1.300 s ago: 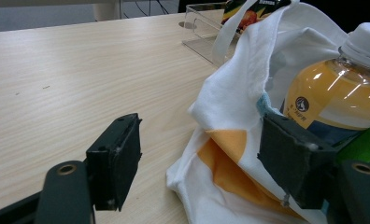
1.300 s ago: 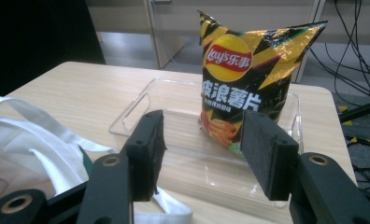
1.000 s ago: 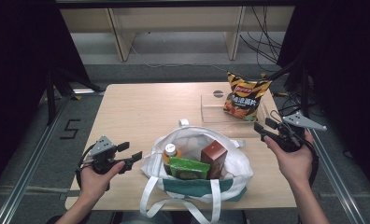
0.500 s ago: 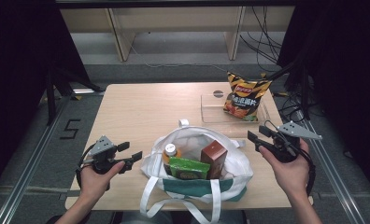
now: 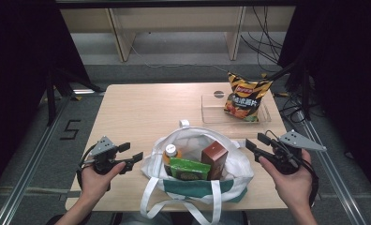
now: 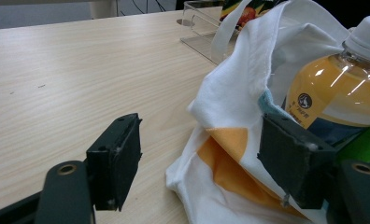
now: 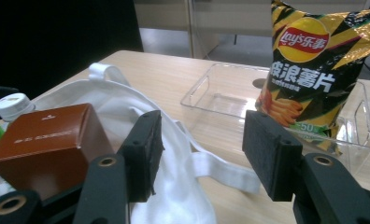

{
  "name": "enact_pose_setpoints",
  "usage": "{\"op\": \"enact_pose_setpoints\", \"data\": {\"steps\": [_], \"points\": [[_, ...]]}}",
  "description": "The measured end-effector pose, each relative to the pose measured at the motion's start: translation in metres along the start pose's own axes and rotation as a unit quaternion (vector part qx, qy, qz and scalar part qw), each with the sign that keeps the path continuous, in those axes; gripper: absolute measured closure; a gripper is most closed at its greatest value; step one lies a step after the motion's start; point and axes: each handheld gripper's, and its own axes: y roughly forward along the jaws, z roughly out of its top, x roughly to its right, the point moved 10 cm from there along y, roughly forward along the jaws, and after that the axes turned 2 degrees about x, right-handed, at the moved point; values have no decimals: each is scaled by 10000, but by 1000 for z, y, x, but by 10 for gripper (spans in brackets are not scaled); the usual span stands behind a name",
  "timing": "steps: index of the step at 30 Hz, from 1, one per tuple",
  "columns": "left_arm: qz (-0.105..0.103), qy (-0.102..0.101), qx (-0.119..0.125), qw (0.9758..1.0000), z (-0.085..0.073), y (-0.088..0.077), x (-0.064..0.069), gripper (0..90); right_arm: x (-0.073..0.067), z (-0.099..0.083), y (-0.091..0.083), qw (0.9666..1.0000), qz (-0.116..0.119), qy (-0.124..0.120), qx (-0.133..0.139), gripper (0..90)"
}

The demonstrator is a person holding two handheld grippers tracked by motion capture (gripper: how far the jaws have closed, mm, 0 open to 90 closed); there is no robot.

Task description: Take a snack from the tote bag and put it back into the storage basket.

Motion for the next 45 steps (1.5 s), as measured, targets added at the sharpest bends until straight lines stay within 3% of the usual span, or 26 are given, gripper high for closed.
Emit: {"op": "enact_pose_setpoints", "data": {"steps": [1, 2, 5, 8, 13, 14, 16, 20, 21, 22, 23, 24, 26, 29, 31, 33, 41, 42, 43, 44, 45], "points": [[0, 29, 12, 10000, 0, -1, -1, 291, 0, 1, 1, 9999, 10, -152, 67, 479], [-7, -41, 31, 10000, 0, -1, 0, 291, -3, 0, 0, 10000, 50, -40, 33, 478], [5, 13, 45, 10000, 1, -3, -1, 291, -3, 0, 0, 9999, 2, -148, 27, 478], [-27, 12, 79, 10000, 3, -2, 0, 291, -7, 0, -1, 10000, 68, -20, 11, 477], [-21, 8, 49, 10000, 3, -1, 0, 291, -6, 1, -3, 9999, 30, -124, 49, 477], [-21, 6, 45, 10000, 3, 0, 1, 291, -9, -1, -4, 10000, 38, 37, -6, 477], [-43, -32, 50, 10000, 3, 1, 1, 291, -8, 0, -3, 9999, 49, -122, 61, 476], [-51, 40, 54, 10000, 6, 1, 2, 291, -14, -1, -6, 9999, 137, -84, 57, 475], [-82, 5, 92, 9999, 6, 2, 3, 291, -13, -1, -7, 9998, 104, -179, 71, 473], [-88, 48, 87, 9999, 7, 3, 3, 291, -14, -1, -9, 9999, 56, -103, 54, 472], [-84, 63, 46, 9999, 6, 3, 2, 291, -17, -1, -11, 9999, 101, -37, 62, 472], [-109, -7, 68, 9999, 6, 5, 3, 290, -16, 0, -11, 9997, 128, -150, 122, 471], [-140, 53, 65, 9999, 7, 5, 3, 291, -21, -2, -13, 9998, 195, -2, 82, 470], [-82, 64, 34, 9999, 6, 3, 3, 291, -25, -3, -12, 9996, 259, -99, 102, 467], [-73, 12, 75, 9999, 7, 3, 4, 290, -32, -6, -12, 9995, 309, 18, 24, 465], [-43, 82, 64, 9999, 8, 2, 4, 289, -35, -7, -10, 9990, 411, -155, 71, 459], [14, 68, 95, 9999, 8, -3, 5, 287, -57, -7, -2, 9971, 745, -103, 82, 431], [17, 64, 97, 9999, 7, -3, 4, 287, -58, -7, -1, 9966, 782, -234, 95, 421], [14, 26, 88, 10000, 6, -3, 4, 287, -61, -8, -2, 9969, 779, -137, -13, 412], [22, 7, 91, 10000, 6, -4, 4, 287, -62, -8, 1, 9965, 793, -256, 3, 407], [16, 44, 98, 9999, 7, -4, 3, 287, -64, -8, 3, 9963, 831, -202, 53, 404]]}}
